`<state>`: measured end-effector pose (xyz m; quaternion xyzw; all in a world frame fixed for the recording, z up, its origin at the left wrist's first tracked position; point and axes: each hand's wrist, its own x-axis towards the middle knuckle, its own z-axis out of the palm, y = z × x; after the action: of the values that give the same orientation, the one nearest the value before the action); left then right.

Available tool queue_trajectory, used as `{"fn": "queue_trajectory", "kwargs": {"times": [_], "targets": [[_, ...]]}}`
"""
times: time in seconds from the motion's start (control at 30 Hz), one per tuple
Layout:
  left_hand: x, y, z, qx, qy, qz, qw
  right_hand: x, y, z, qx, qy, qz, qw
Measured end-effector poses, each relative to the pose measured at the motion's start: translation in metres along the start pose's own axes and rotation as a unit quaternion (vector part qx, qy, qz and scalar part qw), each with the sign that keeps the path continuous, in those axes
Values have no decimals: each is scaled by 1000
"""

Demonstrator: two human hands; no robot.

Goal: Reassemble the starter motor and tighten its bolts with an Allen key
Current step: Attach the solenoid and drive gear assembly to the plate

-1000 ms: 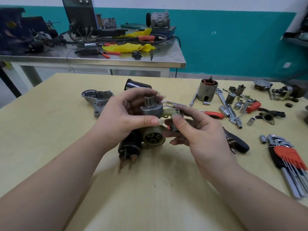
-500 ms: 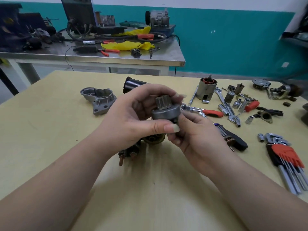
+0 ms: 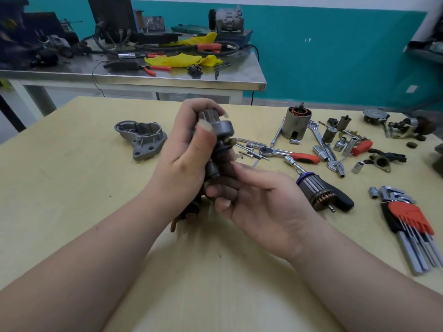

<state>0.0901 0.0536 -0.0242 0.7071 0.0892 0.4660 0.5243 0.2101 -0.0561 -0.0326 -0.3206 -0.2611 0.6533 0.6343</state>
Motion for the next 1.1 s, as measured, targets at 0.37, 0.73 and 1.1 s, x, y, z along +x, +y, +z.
{"fn": "queue_trajectory", "kwargs": {"times": [0.37,0.73,1.1], "targets": [[27,-15,-20,-250,268,-265,892,-1,11,1,-246,115,-119,955],[29,-61,-44,-184,332,-307,873,11,-3,-22,-369,230,55,899],[28,-59,-34,-213,320,-329,863,25,17,-20,-296,227,-29,928]]}}
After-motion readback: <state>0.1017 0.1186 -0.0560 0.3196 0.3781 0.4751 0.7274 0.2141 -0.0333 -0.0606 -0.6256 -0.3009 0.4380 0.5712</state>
